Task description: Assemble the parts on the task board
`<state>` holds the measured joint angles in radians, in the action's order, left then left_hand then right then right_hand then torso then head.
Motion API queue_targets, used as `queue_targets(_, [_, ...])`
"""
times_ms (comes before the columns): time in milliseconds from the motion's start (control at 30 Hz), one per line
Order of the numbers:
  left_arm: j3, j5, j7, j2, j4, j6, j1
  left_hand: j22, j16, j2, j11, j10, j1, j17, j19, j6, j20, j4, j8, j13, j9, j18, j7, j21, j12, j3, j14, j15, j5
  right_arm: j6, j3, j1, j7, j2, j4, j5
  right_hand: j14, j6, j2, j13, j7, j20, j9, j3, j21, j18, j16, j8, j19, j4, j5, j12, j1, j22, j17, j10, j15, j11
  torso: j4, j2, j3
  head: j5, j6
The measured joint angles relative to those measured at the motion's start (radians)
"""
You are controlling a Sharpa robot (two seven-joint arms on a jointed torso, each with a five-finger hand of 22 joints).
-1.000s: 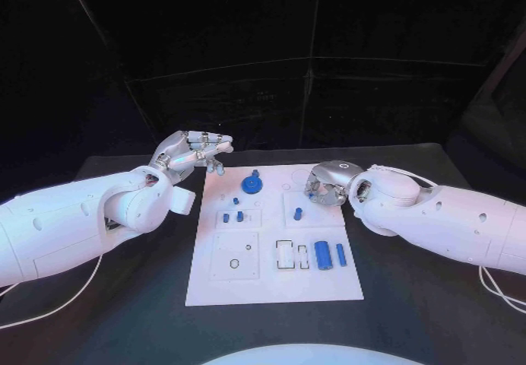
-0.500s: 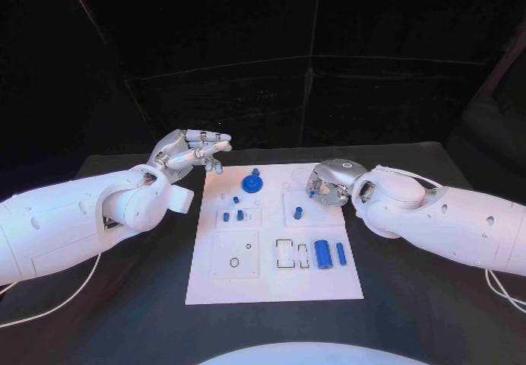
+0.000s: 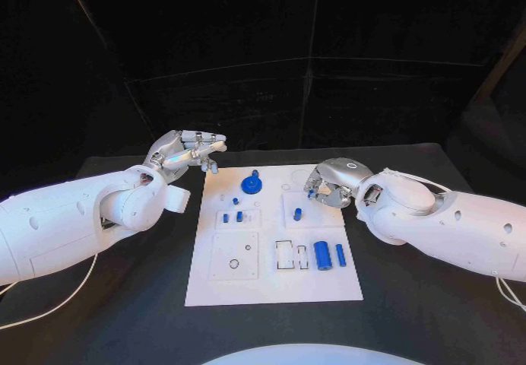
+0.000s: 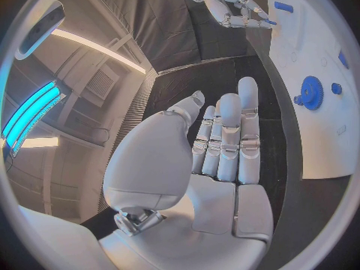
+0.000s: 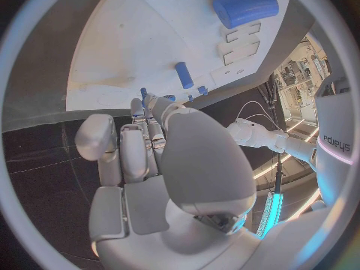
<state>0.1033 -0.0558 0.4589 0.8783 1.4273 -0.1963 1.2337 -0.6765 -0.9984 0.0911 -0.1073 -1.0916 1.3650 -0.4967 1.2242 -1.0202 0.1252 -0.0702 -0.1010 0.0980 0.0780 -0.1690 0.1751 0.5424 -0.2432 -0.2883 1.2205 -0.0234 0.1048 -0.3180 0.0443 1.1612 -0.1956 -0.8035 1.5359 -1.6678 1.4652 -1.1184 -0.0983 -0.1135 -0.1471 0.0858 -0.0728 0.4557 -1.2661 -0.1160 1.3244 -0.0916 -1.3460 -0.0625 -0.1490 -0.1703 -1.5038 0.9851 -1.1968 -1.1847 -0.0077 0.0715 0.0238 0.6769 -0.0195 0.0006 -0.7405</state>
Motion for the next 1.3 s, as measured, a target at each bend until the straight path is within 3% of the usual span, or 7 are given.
queue_targets(267, [0.0,0.0,0.0,-0.001,-0.006,0.0,0.0,0.001,0.0,0.0,0.0,0.0,0.0,0.0,0.0,0.0,0.0,-0.003,0.0,0.0,0.0,0.0,0.0,0.0,0.0,0.003,0.0,0.0,0.0,-0.033,-0.009,0.0,0.0,-0.032,0.104,0.003,0.002,0.0,-0.004,0.002,0.0,0.0,0.0,0.008,-0.012,0.0,0.0,0.0,-0.007,0.008,-0.004,0.0,0.004,0.02,0.0,0.0,-0.002,0.0,-0.0005,0.0,0.0011,0.006,0.0])
queue_targets(500, [0.0,0.0,0.0,-0.007,-0.007,0.0,0.0,0.001,0.0,0.0,0.0,0.0,0.0,0.0,0.0,0.0,0.0,-0.003,0.0,0.0,0.0,0.0,0.0,0.0,0.0,0.003,0.0,0.0,0.0,-0.042,-0.018,0.005,-0.002,-0.006,0.163,0.005,0.002,0.0,-0.004,0.002,0.0,0.0,0.0,0.011,-0.016,0.0,0.0,0.0,-0.007,0.011,-0.004,0.005,0.004,0.025,0.0,0.0,-0.002,0.0,-0.0008,0.0,0.0022,0.017,0.0])
queue_targets(733, [0.0,0.001,0.001,-0.019,-0.01,0.0,0.0,0.001,0.0,0.0,0.0,0.0,0.0,0.001,0.0,0.0,0.0,-0.003,0.0,0.0,0.0,0.0,0.0,0.0,0.0,0.003,0.0,0.0,0.0,-0.029,-0.019,0.005,-0.003,0.083,0.161,0.01,0.002,0.0,-0.004,0.002,0.0,0.001,0.0,0.011,-0.023,0.0,0.0,0.0,-0.013,0.011,-0.004,0.005,0.004,0.038,0.0,0.0,-0.002,0.0,-0.0034,0.002,0.0026,0.045,-0.012])
queue_targets(867, [0.0,0.001,0.001,-0.022,-0.01,0.0,0.0,0.001,0.0,0.0,0.0,0.0,0.0,0.001,0.0,0.0,0.0,-0.003,0.0,0.0,0.0,0.0,0.0,0.0,0.0,0.003,0.0,0.0,0.0,-0.012,-0.012,-0.001,-0.002,0.127,0.144,0.012,0.002,0.0,-0.004,0.003,0.0,0.003,0.001,0.017,-0.028,0.0,0.0,0.0,-0.018,0.012,-0.004,0.005,0.004,0.046,0.0,0.0,-0.002,0.0,-0.0033,0.002,0.0026,0.061,-0.018])
queue_targets(1033, [0.0,0.001,0.001,-0.026,-0.01,0.0,0.0,0.003,0.0,-0.004,0.001,0.006,0.004,0.002,0.0,0.002,0.0,-0.003,0.0,0.0,-0.001,0.0,0.002,0.0,-0.005,0.003,0.0,0.0,0.0,0.011,0.0,-0.031,0.0,0.168,0.12,0.013,0.002,-0.007,-0.004,0.004,0.0,0.003,0.001,0.018,-0.033,0.0,0.0,0.003,-0.018,0.012,-0.004,0.005,0.004,0.054,-0.001,-0.003,-0.002,0.004,0.0001,0.002,0.0019,0.077,-0.028])
queue_targets(1300, [0.0,0.001,0.001,-0.033,-0.011,0.0,0.0,0.003,0.0,-0.004,0.0,0.007,0.004,0.002,0.0,0.004,0.0,-0.003,0.0,0.0,-0.001,0.0,0.004,-0.004,-0.005,0.003,0.0,0.0,0.0,0.043,0.003,-0.065,0.005,0.208,0.091,0.014,0.002,-0.007,0.0,0.004,0.0,0.0,0.0,0.017,-0.038,0.0,0.0,0.003,-0.021,0.012,-0.004,0.005,0.008,0.058,-0.001,-0.003,-0.002,0.004,0.001,0.002,0.0004,0.094,-0.038])
